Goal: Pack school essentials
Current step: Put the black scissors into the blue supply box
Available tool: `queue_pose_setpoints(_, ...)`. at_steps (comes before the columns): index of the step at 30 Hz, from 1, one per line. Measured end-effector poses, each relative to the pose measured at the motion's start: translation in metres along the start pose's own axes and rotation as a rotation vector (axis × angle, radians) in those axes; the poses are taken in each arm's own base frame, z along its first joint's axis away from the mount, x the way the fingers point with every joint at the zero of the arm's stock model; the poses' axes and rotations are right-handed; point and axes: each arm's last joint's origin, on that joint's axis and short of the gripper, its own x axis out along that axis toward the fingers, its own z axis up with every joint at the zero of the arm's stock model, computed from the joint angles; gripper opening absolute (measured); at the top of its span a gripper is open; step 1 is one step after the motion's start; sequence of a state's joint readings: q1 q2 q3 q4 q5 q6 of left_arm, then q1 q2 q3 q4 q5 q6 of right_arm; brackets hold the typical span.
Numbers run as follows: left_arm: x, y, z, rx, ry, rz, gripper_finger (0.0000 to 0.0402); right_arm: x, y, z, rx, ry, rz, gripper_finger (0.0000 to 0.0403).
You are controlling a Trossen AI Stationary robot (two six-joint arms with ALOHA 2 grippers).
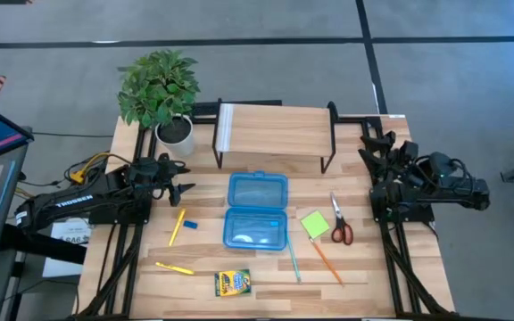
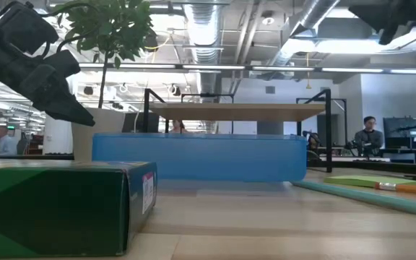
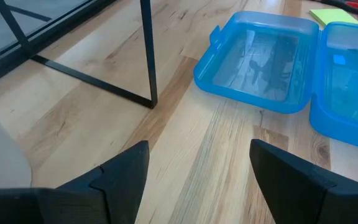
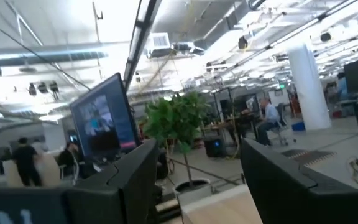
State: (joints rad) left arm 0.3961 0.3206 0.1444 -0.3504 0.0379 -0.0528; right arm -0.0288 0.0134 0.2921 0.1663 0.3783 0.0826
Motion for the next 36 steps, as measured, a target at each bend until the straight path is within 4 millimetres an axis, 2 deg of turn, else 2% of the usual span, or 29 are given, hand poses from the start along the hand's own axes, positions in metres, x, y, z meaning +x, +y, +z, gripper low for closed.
queue_pose_setpoints(4,0.0,0.0,0.0,0.0,0.0,0.0,0.0267,0.0,-0.001,-0.002,0.055,0.013,-0.042,0.0254)
queue_pose_setpoints(8,0.0,0.0,0.0,0.0,0.0,0.0,0.0267,0.006,0.002,0.0,0.093,-0.017,-0.031,0.0254)
queue_pose_setpoints(10,0.0,0.0,0.0,0.0,0.0,0.0,0.0267,0.012,0.005,-0.001,0.078,0.02,-0.03,0.0249)
queue_pose_setpoints(17,0.0,0.0,0.0,0.0,0.0,0.0,0.0267,0.048,0.022,-0.005,-0.039,0.367,-0.139,0.0212)
queue_pose_setpoints(23,0.0,0.0,0.0,0.0,0.0,0.0,0.0267,0.07,0.034,0.001,0.005,0.654,-0.243,0.0189)
queue_pose_setpoints(27,0.0,0.0,0.0,0.0,0.0,0.0,0.0267,0.074,0.037,-0.001,0.072,0.842,-0.345,0.019)
queue_pose_setpoints(36,0.0,0.0,0.0,0.0,0.0,0.0,0.0267,0.06,0.054,-0.039,0.231,1.282,-0.515,0.0211)
